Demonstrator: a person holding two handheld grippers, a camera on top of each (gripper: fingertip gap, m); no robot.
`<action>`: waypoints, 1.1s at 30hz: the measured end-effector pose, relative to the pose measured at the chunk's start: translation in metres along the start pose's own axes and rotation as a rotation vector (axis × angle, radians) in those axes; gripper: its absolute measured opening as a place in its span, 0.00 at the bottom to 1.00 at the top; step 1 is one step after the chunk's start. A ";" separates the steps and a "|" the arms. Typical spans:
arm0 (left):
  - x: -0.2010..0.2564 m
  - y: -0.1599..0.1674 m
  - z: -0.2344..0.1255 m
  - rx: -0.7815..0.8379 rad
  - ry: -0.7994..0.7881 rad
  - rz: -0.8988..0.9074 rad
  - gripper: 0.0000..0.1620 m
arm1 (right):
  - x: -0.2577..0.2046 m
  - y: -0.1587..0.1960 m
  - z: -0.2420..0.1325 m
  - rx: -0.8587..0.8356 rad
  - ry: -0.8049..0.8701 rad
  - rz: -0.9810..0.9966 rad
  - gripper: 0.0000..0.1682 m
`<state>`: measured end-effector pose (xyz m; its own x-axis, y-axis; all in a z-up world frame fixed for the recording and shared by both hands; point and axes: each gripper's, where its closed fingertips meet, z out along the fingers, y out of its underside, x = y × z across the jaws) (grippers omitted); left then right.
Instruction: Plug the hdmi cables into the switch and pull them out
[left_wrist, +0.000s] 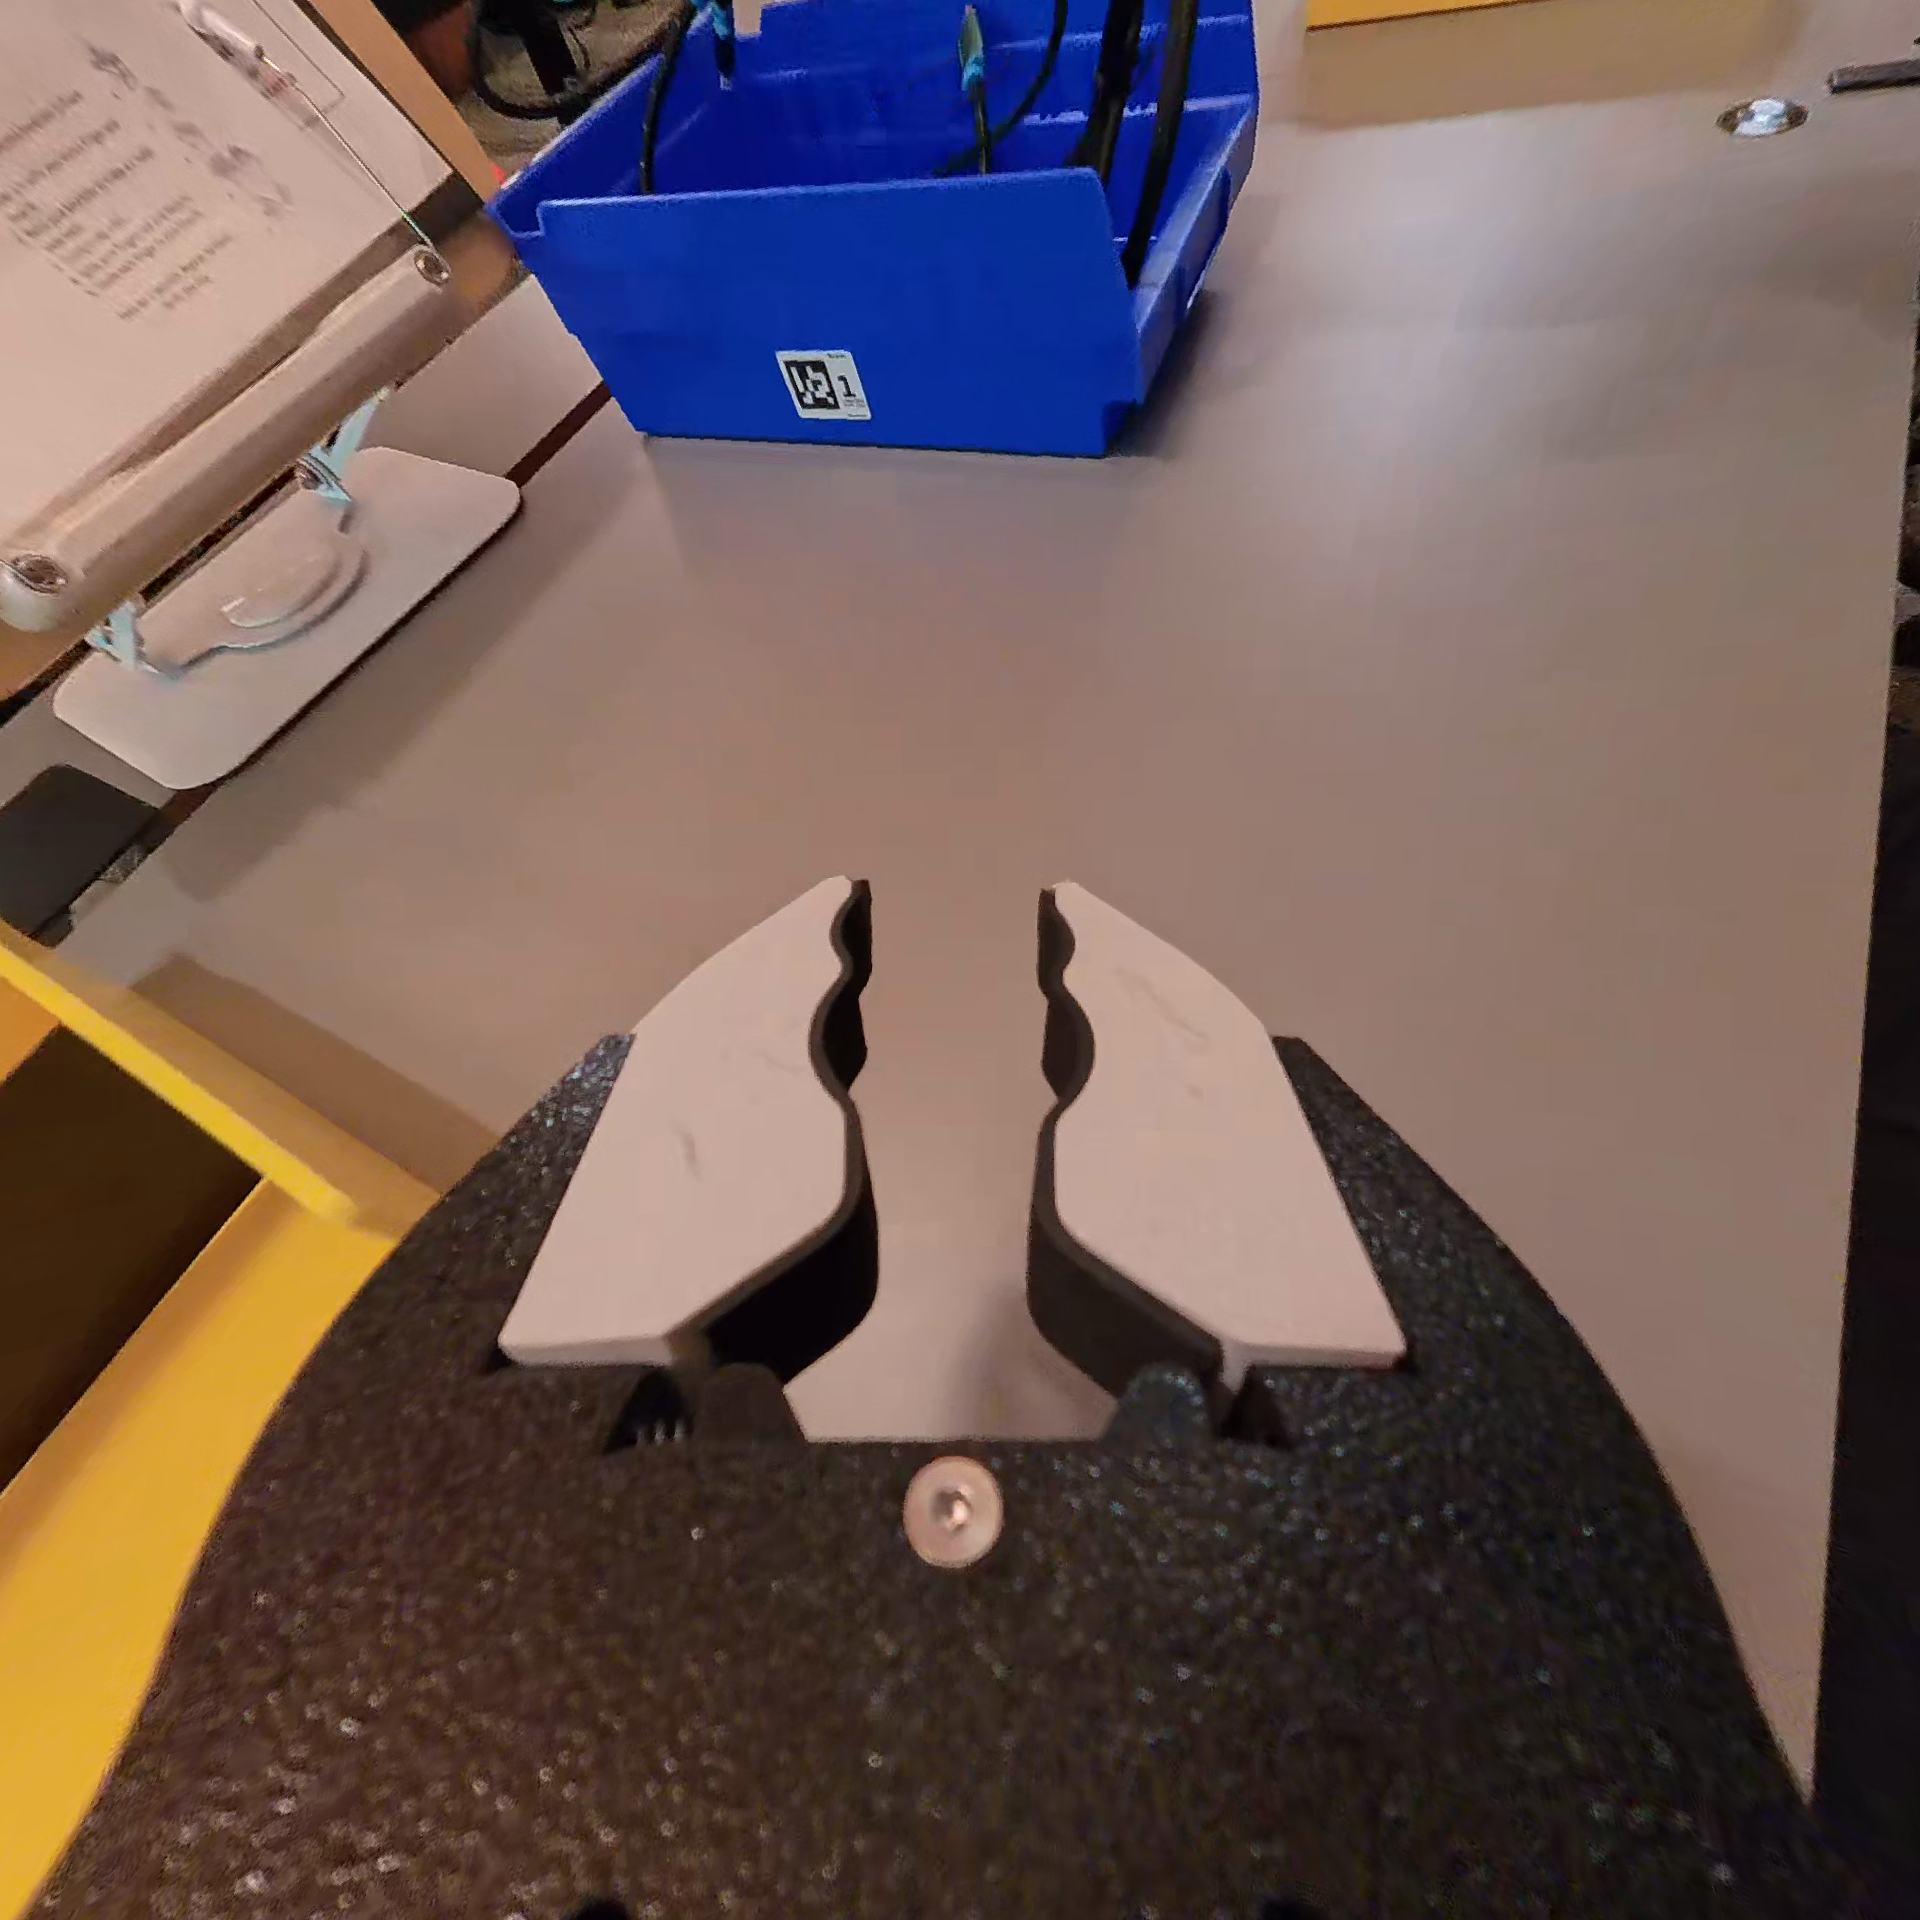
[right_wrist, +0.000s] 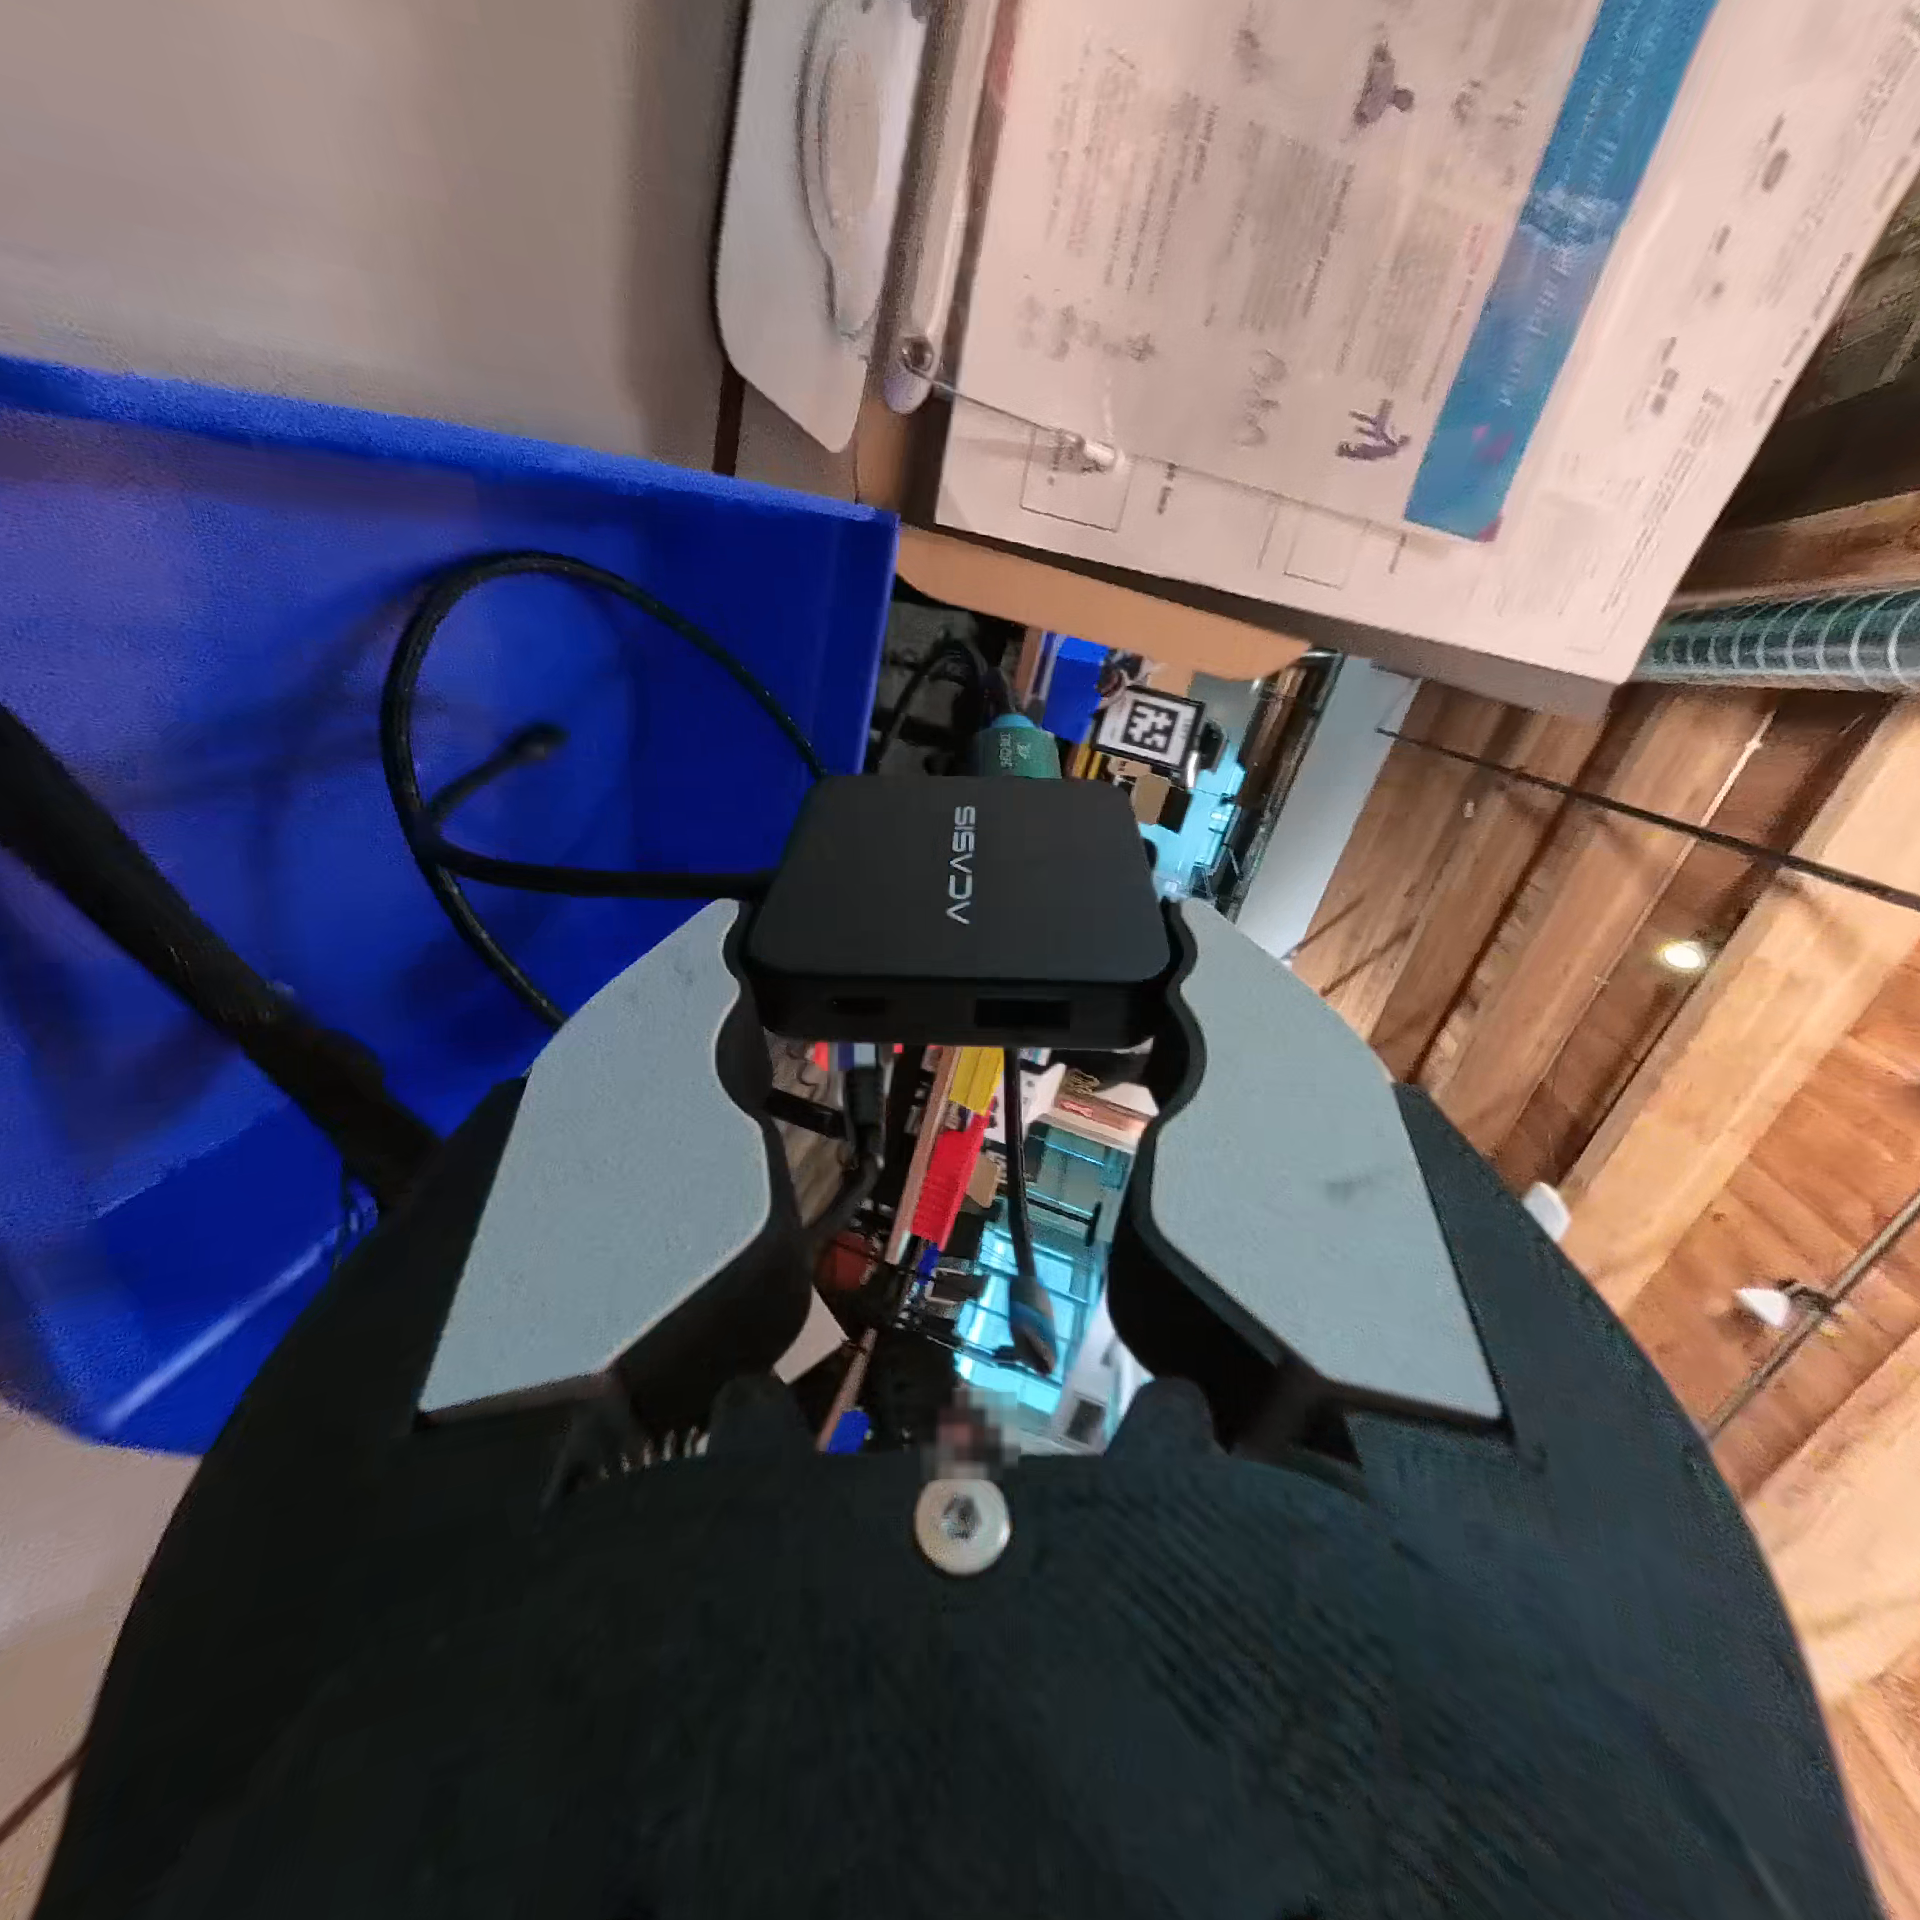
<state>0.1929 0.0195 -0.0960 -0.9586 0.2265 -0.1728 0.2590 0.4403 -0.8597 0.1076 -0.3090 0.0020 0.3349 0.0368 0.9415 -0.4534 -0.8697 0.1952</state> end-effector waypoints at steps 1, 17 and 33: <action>0.000 0.002 0.001 -0.007 0.000 0.003 0.19 | -0.006 -0.005 0.006 -0.004 0.016 -0.003 0.43; -0.006 0.013 0.023 -0.050 0.058 0.007 0.18 | -0.092 0.033 0.043 -0.236 -0.495 0.715 0.44; 0.018 -0.015 0.072 0.004 0.182 -0.090 0.18 | -0.083 0.076 -0.038 -0.219 -0.202 1.249 0.36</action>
<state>0.1628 -0.0452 -0.1208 -0.9404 0.3400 -0.0056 0.1724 0.4624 -0.8698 0.0140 -0.3591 -0.0504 -0.3034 -0.8326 0.4634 -0.6685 -0.1605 -0.7262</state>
